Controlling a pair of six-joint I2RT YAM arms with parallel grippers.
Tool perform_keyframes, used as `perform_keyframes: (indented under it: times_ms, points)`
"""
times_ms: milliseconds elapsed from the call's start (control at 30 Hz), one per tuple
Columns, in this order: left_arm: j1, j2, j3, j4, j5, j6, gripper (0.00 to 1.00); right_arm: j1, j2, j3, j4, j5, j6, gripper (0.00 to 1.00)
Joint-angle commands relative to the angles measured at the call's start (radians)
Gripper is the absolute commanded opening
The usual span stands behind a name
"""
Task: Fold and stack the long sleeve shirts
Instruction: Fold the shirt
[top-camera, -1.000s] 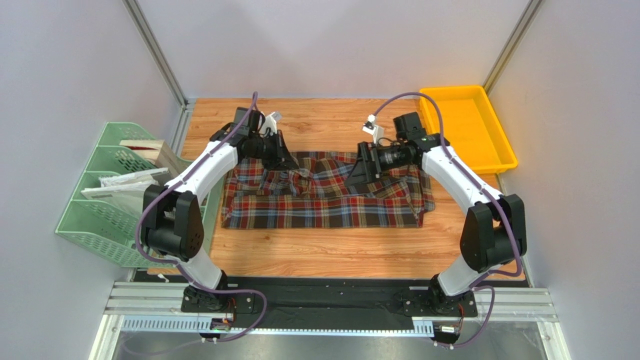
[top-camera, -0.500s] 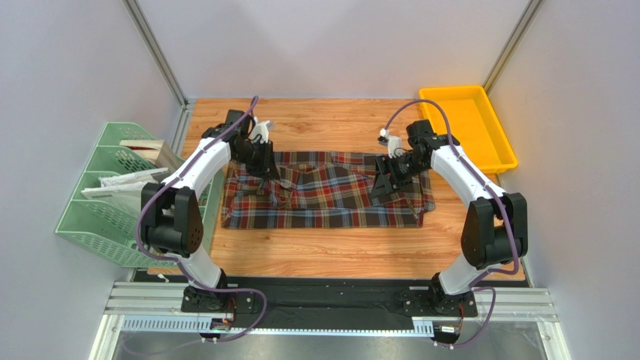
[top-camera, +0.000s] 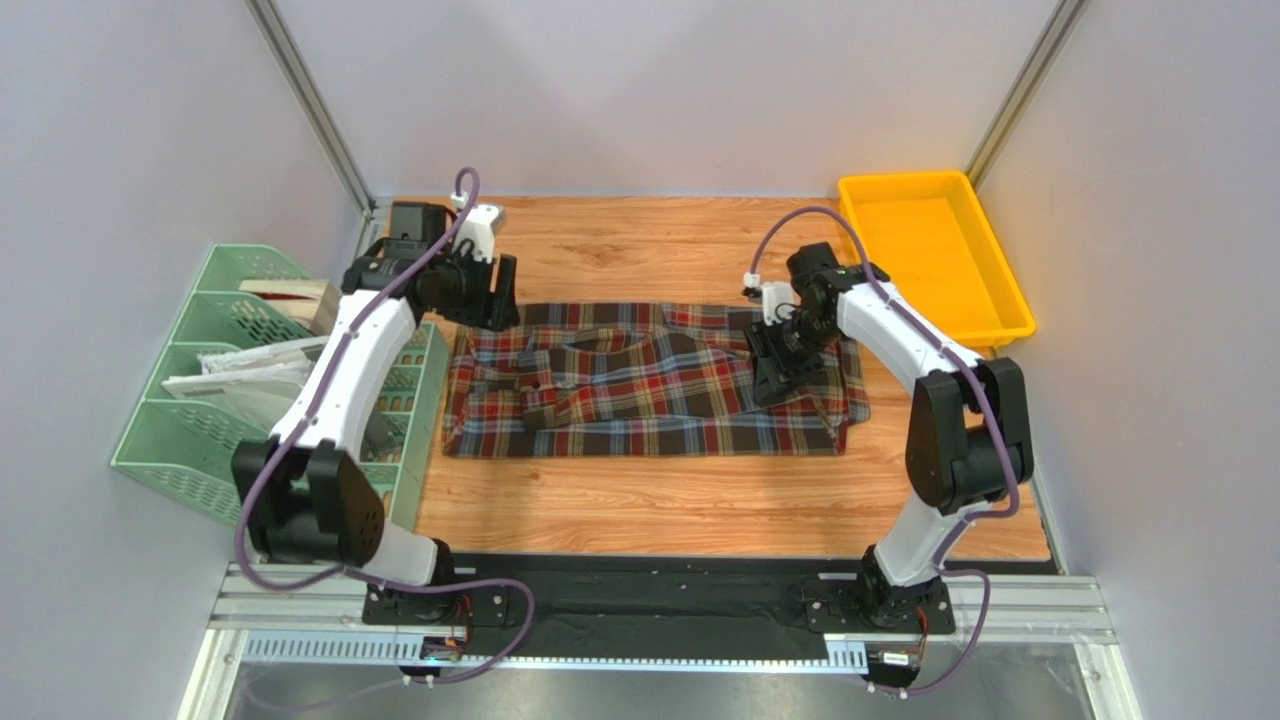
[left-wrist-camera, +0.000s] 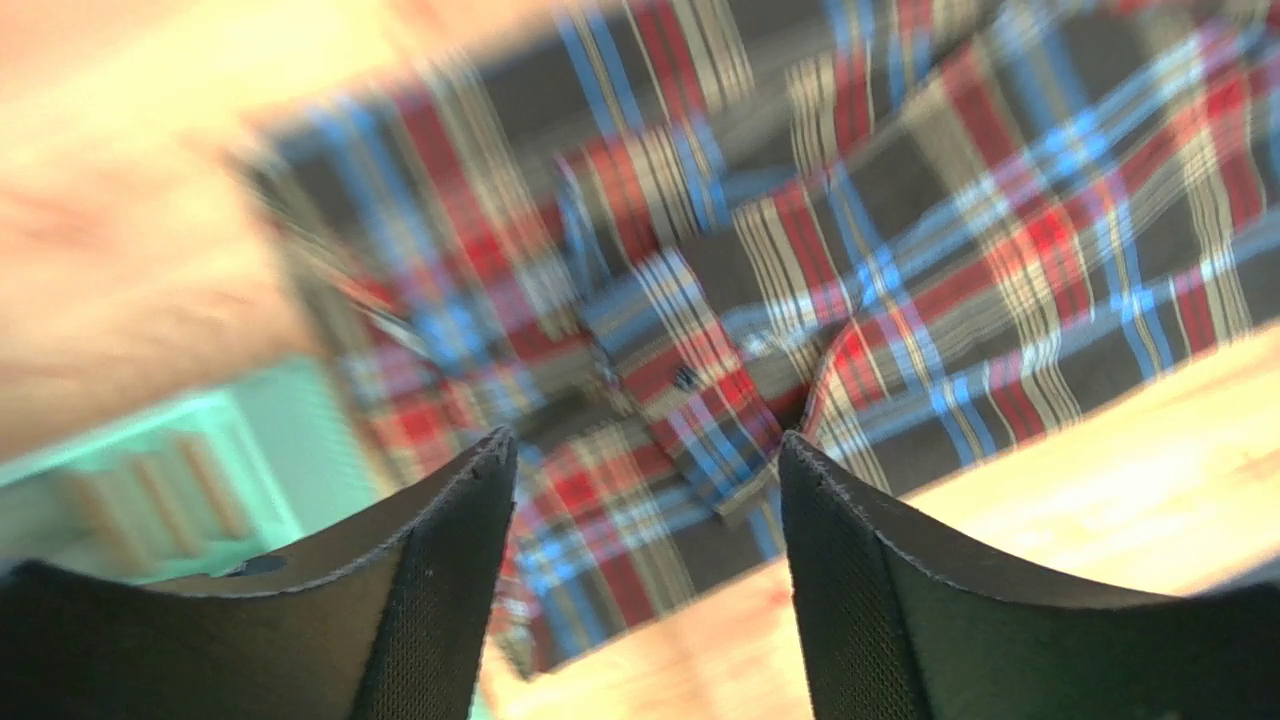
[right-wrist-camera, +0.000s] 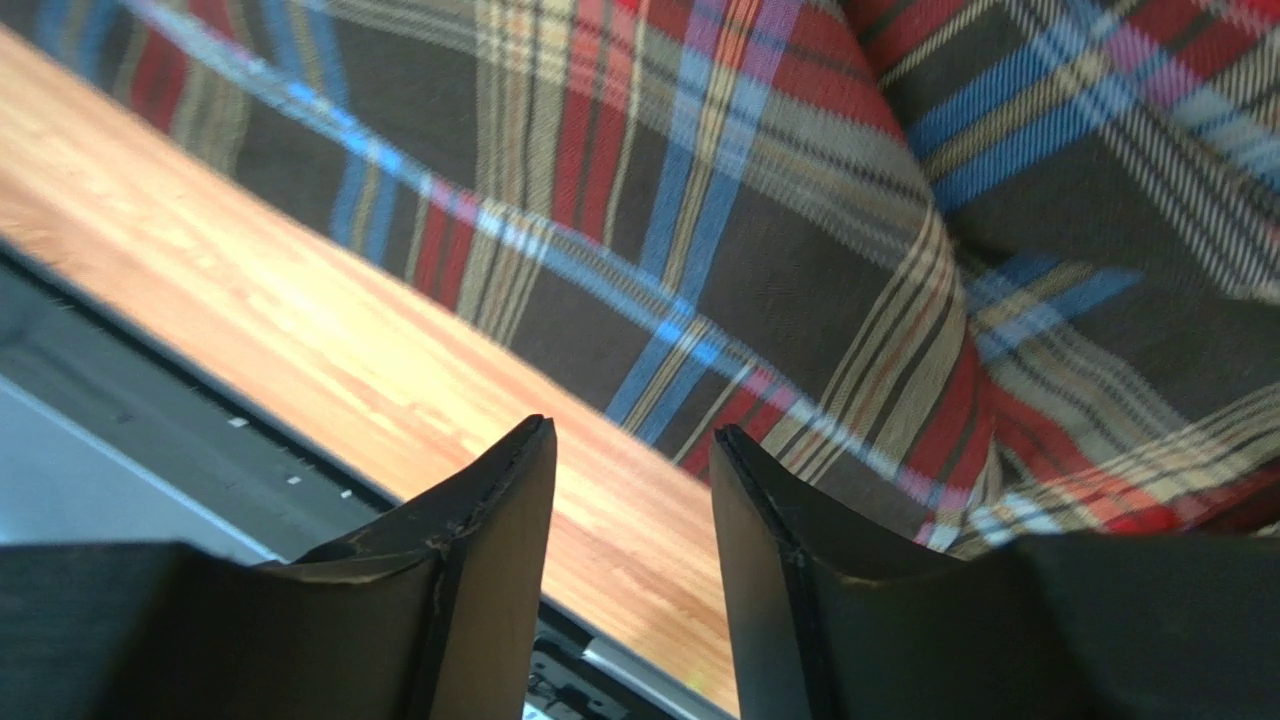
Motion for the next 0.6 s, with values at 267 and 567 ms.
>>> perform_keyframes:
  times_ms: [267, 567]
  points:
    - [-0.007, -0.368, -0.054, 0.105, -0.157, 0.037, 0.99, 0.059, 0.399, 0.299, -0.013, 0.237, -0.087, 0.41]
    - [-0.028, -0.148, -0.067, -0.098, 0.031, 0.405, 0.93, 0.106, 0.767, 0.895, -0.096, 0.505, -0.263, 0.4]
